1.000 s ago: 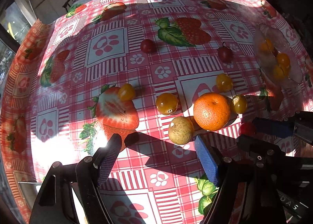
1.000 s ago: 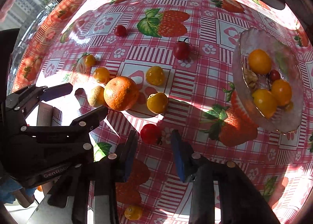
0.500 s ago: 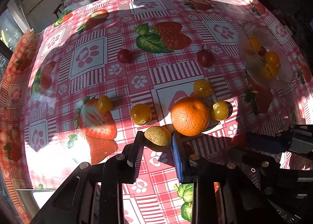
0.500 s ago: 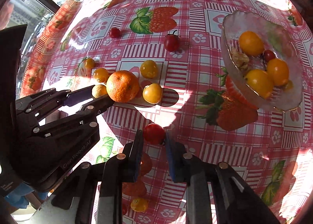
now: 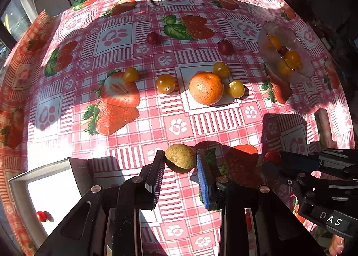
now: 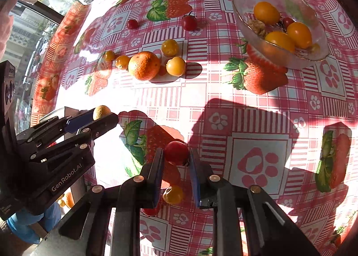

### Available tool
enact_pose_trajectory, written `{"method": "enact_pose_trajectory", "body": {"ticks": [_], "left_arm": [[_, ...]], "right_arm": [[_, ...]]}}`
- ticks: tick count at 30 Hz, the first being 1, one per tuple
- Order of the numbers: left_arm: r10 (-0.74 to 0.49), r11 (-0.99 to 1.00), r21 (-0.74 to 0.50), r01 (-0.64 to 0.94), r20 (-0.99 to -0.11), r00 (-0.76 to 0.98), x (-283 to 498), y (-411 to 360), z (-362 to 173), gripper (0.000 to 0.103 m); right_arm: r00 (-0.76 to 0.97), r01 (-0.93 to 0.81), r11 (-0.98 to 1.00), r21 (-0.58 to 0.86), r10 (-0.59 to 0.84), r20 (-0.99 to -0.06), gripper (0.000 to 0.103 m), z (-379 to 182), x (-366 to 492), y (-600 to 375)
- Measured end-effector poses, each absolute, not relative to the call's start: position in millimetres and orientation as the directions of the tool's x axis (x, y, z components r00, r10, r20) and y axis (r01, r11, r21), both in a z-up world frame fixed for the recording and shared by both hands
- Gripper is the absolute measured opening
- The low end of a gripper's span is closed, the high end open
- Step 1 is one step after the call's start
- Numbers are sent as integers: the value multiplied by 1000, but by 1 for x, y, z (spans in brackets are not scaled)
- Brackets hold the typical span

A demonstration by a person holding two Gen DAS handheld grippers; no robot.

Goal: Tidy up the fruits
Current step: 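Grasp a red cherry tomato with the right gripper while the left grasps a brown fruit, then carry the red cherry tomato and brown fruit over the white tray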

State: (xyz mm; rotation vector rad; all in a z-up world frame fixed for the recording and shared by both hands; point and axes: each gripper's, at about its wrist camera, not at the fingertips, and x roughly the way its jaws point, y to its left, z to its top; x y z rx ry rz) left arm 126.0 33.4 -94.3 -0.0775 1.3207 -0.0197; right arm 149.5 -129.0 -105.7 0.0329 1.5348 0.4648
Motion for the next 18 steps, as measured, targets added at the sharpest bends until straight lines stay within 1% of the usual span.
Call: {"method": "enact_pose_trajectory", "body": {"ticks": [6,18], "left_arm": [[-71,994,-91,-68,-964,256,100,40,-79,30],[-44,989,-86,-122,-949,312,68,67,-44,30]], "right_arm": [[-40,-269,915,302,303,-952,24,-99,131,-126],[-19,-327,906,269,278,-960,24,-71,110,-103]]}}
